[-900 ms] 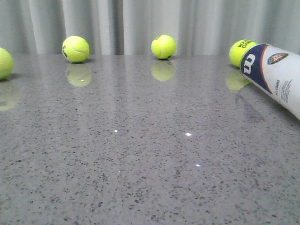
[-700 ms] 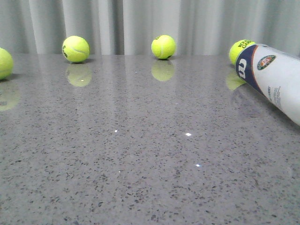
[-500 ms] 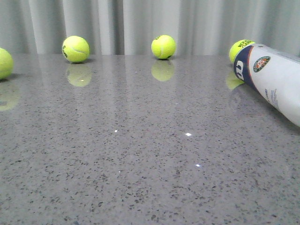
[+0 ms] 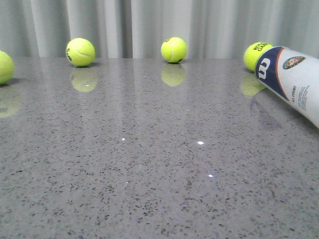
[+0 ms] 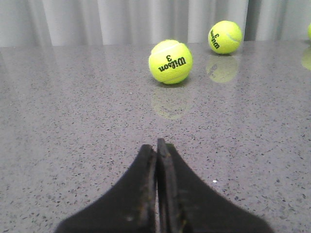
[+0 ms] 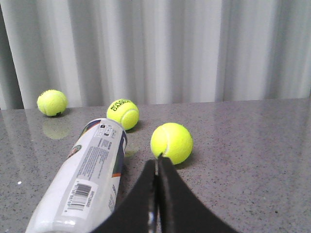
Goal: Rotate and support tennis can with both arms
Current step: 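Move the right gripper over the lying white Wilson can, then grasp the can with the right gripper and lift it toward the center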
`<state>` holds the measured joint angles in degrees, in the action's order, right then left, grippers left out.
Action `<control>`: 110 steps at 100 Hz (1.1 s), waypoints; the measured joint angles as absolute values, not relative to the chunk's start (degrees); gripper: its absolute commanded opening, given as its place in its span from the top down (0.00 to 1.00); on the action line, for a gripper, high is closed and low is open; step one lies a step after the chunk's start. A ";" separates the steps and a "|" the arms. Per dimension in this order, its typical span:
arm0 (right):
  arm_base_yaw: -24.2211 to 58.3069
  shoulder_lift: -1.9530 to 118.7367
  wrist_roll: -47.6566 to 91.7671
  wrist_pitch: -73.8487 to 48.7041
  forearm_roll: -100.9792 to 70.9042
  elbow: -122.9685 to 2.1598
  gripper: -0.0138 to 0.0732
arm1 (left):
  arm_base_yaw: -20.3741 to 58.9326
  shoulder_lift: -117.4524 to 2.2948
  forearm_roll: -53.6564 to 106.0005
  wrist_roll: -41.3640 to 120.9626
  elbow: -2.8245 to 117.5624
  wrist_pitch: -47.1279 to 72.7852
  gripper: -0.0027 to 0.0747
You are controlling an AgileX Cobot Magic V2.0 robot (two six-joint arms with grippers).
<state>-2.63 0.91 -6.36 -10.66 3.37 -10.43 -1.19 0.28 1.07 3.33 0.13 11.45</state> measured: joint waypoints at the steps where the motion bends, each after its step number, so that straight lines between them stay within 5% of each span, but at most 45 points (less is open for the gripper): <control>1: -2.63 1.11 -6.36 -11.04 3.37 -11.25 0.92 | -1.19 0.28 1.07 3.33 0.13 11.45 0.99; 45: -2.63 22.51 -6.36 -30.19 3.24 -31.14 0.88 | -1.19 0.28 1.07 3.33 0.13 11.45 0.99; 54: -2.63 27.07 -6.36 -32.26 2.25 -34.29 0.69 | -1.19 0.28 1.07 3.33 0.13 11.45 0.99; 72: -2.63 35.15 -6.36 -38.03 -1.51 -41.46 0.06 | -1.19 0.28 1.07 3.33 0.13 11.45 0.99; 110: -2.28 51.73 -6.36 -52.89 -8.33 -55.32 0.12 | -1.19 0.28 1.07 3.33 0.13 11.45 0.99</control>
